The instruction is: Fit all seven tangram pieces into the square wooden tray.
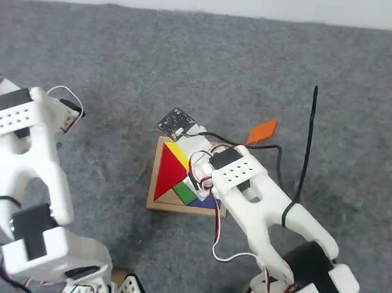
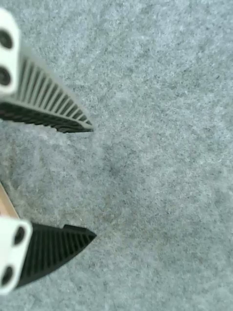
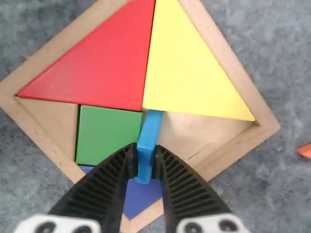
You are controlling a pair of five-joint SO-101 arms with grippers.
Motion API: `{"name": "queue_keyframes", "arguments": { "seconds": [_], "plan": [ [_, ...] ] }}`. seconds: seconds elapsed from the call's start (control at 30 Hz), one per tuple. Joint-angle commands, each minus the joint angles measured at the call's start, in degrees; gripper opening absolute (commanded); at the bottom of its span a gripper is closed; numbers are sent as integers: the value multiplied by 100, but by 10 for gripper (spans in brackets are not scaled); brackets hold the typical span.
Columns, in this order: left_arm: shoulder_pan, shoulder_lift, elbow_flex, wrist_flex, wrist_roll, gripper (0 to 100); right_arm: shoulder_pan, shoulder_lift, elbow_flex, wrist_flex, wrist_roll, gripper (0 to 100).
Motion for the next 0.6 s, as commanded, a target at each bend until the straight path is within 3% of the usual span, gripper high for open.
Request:
{"name": "queue_keyframes", "arguments": {
  "seconds": [0.0,0.3,0.57],
  "plan": [
    [53,-35,-31,-62,44,294,268,-66,-325,-110,387,6],
    [53,-35,-31,-62,44,294,919,-75,-633,48,774,6],
    [53,-35,-31,-62,44,294,734,-22,-668,92,826,6]
  ]
}}
